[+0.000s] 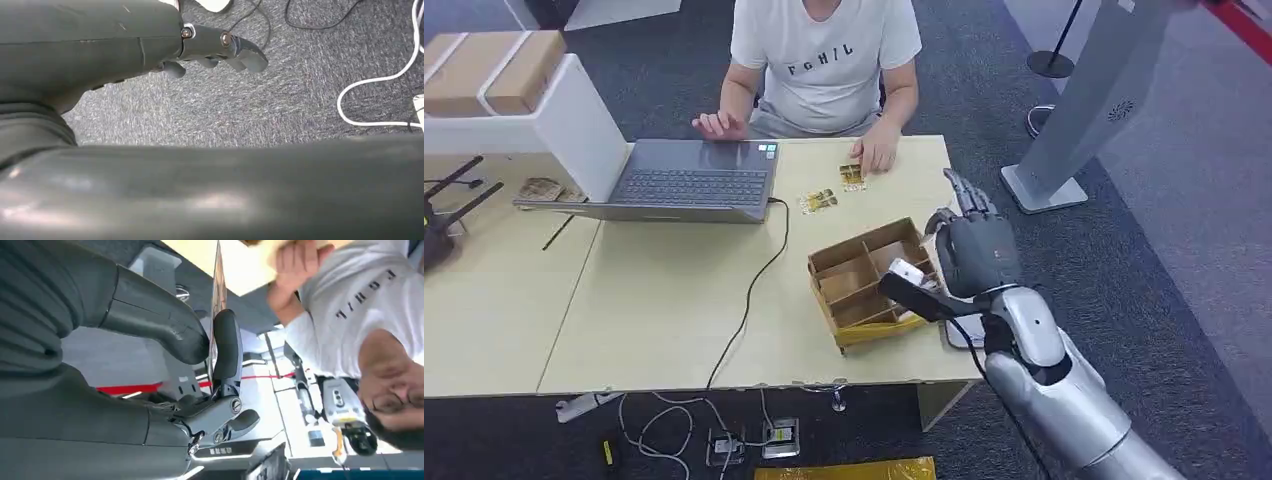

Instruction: Pass the card to the sensor for recognition and then transmit it.

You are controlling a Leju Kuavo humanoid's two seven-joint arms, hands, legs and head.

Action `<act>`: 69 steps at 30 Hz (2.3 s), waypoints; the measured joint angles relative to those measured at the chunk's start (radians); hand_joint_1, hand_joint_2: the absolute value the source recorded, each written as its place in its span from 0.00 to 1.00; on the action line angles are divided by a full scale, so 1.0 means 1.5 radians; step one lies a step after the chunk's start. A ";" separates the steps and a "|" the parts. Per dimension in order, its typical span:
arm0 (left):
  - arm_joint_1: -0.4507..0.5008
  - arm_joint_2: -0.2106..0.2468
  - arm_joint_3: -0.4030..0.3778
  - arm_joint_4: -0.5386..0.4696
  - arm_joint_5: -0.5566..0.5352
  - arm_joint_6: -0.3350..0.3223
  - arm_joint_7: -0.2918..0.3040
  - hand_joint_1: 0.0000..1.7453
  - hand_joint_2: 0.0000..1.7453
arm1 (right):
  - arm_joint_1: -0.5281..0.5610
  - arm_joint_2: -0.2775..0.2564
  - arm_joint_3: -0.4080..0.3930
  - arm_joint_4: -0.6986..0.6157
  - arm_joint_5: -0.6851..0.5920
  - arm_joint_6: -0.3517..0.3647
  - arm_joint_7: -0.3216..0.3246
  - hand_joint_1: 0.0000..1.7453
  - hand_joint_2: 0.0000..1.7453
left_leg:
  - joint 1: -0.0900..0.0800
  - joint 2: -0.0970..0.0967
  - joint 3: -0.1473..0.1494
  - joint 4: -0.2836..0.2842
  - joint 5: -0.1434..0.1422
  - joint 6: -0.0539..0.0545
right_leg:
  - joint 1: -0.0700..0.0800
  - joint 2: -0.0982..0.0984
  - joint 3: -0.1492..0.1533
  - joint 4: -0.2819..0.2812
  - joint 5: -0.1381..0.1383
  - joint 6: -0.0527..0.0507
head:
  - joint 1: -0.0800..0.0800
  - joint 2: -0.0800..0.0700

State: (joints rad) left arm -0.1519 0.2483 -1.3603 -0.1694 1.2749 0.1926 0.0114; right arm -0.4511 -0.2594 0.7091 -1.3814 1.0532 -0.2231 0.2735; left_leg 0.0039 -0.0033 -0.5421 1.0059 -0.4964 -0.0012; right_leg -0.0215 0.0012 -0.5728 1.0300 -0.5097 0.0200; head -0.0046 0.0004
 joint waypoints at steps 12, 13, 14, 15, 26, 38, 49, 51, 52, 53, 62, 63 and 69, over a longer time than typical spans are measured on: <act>0.000 -0.001 0.000 0.000 -0.015 -0.001 -0.004 0.00 0.00 | -0.072 -0.003 -0.008 -0.033 -0.009 0.014 -0.005 1.00 1.00 | 0.000 0.000 0.000 0.000 0.000 0.000 | 0.000 0.000 0.000 0.000 0.000 0.000 | 0.000 0.000; 0.000 -0.001 0.000 0.000 -0.017 -0.002 -0.005 0.00 0.00 | -0.083 -0.002 -0.008 -0.024 -0.006 0.013 -0.009 1.00 1.00 | 0.000 0.000 0.000 0.000 0.000 0.000 | 0.000 0.000 0.000 0.000 0.000 0.000 | -0.001 0.000; -0.001 -0.001 0.000 0.000 -0.020 -0.003 -0.006 0.00 0.00 | -0.095 0.000 -0.008 -0.012 -0.004 0.007 -0.012 1.00 1.00 | 0.000 0.000 0.000 0.000 0.000 0.000 | 0.000 0.000 0.000 0.000 0.000 0.000 | 0.000 0.000; -0.002 -0.001 0.000 0.000 -0.023 -0.004 -0.006 0.00 0.00 | -0.106 0.002 -0.010 0.003 -0.004 -0.006 -0.016 1.00 1.00 | 0.000 0.000 0.000 0.000 0.000 0.000 | 0.000 0.000 0.000 0.000 0.000 0.000 | 0.000 0.000; -0.021 -0.004 -0.010 0.000 -0.045 -0.021 -0.006 0.00 0.00 | -0.204 0.063 -0.028 0.247 0.017 -0.086 -0.035 1.00 1.00 | 0.000 -0.001 -0.001 0.000 0.000 0.000 | 0.000 -0.001 0.000 0.000 0.000 0.000 | 0.000 0.000; -0.019 -0.003 -0.016 0.000 -0.045 -0.027 -0.003 0.00 0.00 | -0.232 0.092 -0.029 0.393 0.030 -0.099 -0.036 0.29 1.00 | 0.000 -0.001 -0.001 0.000 0.000 0.000 | 0.000 -0.001 -0.001 0.000 0.000 0.000 | 0.000 0.000; -0.014 -0.003 -0.017 0.000 -0.033 -0.027 -0.003 0.00 0.00 | -0.250 0.108 -0.029 0.471 0.095 -0.150 -0.030 0.00 0.00 | 0.000 -0.001 -0.001 0.000 0.000 0.000 | 0.000 -0.001 -0.001 0.000 0.000 0.000 | 0.000 0.000; -0.014 -0.003 -0.017 0.000 -0.033 -0.027 -0.003 0.00 0.00 | -0.257 0.108 -0.029 0.480 0.104 -0.151 -0.030 0.00 0.00 | 0.000 -0.001 -0.001 0.000 0.000 0.000 | 0.000 -0.001 -0.001 0.000 0.000 0.000 | 0.000 0.000; -0.014 -0.003 -0.017 0.000 -0.033 -0.027 -0.003 0.00 0.00 | -0.261 0.108 -0.030 0.483 0.109 -0.151 -0.030 0.00 0.00 | 0.000 -0.001 -0.001 0.000 0.000 0.000 | 0.000 -0.001 -0.001 0.000 0.000 0.000 | 0.000 0.000; -0.014 -0.003 -0.017 0.000 -0.033 -0.027 -0.003 0.00 0.00 | -0.264 0.107 -0.033 0.486 0.117 -0.151 -0.028 0.00 0.00 | 0.000 -0.001 -0.001 0.000 0.000 0.000 | 0.000 -0.001 -0.001 0.000 0.000 0.000 | 0.000 0.000; -0.008 -0.003 -0.018 0.000 -0.025 -0.028 -0.003 0.00 0.00 | -0.292 0.050 -0.062 0.500 0.164 -0.121 -0.013 0.00 0.00 | 0.000 -0.001 -0.001 0.001 0.000 0.000 | 0.000 -0.001 -0.001 0.000 0.000 0.000 | 0.000 0.000; -0.007 -0.003 -0.018 0.000 -0.024 -0.028 -0.003 0.00 0.00 | -0.294 0.041 -0.068 0.501 0.164 -0.120 -0.009 0.00 0.00 | 0.000 -0.001 -0.001 0.001 0.000 0.000 | 0.000 -0.001 -0.001 0.000 0.000 0.000 | 0.000 0.000; 0.002 -0.003 -0.018 0.001 -0.021 -0.027 -0.004 0.00 0.00 | -0.302 -0.061 -0.114 0.514 0.154 -0.165 -0.032 0.00 0.00 | -0.001 -0.003 -0.002 0.001 0.000 0.000 | -0.001 -0.003 -0.001 -0.001 0.000 0.000 | -0.001 0.000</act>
State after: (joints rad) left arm -0.1489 0.2441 -1.3867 -0.1686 1.2429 0.1522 0.0050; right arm -0.9048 -0.3503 0.5382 -0.6103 1.2840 -0.4708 0.2258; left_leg 0.0029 -0.0081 -0.5445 1.0073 -0.4963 -0.0009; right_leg -0.0224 -0.0035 -0.5737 1.0289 -0.5094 0.0197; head -0.0053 0.0004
